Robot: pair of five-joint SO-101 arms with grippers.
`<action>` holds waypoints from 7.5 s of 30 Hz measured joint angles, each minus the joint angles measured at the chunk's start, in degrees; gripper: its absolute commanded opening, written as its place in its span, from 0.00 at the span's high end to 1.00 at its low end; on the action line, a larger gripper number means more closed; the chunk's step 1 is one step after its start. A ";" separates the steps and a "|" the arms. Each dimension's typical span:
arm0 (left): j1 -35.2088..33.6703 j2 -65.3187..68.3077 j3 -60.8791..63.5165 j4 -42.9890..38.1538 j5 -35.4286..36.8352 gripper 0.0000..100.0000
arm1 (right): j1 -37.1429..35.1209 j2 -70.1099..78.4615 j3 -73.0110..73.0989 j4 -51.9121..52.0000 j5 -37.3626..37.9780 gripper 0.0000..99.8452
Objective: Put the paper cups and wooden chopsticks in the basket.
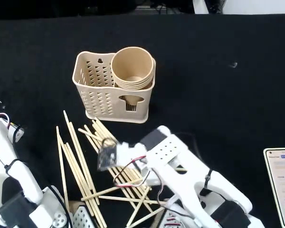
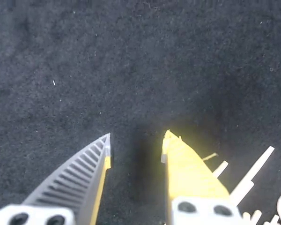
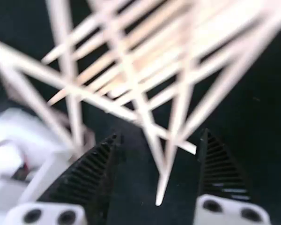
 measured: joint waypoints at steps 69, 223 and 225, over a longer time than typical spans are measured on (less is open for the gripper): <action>-10.37 0.18 -1.76 0.00 0.00 0.82 | -35.96 -1.85 12.13 -18.90 -22.15 0.90; -4.13 0.18 3.43 -4.22 0.09 0.82 | -14.15 18.29 -4.66 -35.25 -30.77 0.88; -4.13 0.18 3.43 -4.22 0.09 0.82 | -14.15 18.29 -4.66 -35.25 -30.77 0.88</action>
